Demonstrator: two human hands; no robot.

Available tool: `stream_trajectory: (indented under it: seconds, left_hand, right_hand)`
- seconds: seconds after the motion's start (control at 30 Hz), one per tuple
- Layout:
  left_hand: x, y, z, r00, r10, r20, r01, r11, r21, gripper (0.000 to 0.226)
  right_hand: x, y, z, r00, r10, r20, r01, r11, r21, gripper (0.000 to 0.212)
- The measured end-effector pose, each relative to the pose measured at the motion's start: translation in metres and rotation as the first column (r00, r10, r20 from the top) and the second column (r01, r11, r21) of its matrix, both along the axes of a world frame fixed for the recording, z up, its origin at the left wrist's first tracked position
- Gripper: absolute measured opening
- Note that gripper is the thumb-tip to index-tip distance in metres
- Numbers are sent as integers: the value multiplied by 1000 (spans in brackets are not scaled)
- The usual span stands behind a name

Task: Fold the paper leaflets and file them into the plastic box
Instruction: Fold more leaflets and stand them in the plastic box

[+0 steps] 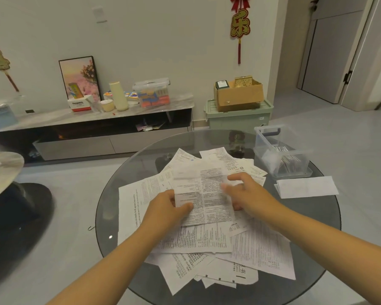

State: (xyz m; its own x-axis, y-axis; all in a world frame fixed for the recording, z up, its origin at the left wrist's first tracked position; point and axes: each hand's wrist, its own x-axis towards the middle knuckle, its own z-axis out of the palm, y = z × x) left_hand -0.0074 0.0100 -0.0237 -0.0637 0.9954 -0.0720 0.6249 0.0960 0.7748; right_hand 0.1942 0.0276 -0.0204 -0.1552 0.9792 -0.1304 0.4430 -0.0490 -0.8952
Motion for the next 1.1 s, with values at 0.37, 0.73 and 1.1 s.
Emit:
stream_trajectory:
  seconds: [0.37,0.73,1.1]
  left_hand:
    - [-3,7,-14,937,-53,-345,94,990,105,99]
    - [-1,8,-26,745,-451,-491,448,884,-133,54]
    - [-13,5,-10,796,-412,-443,454,891,-11,40]
  right_hand:
    - [-2,-1,-20,683,196,704,-508,819,265,49]
    - [1,3,-25,595,325,735,-552,830,80,49]
    - [4,3,-15,604,228,764,-602,758,249,36]
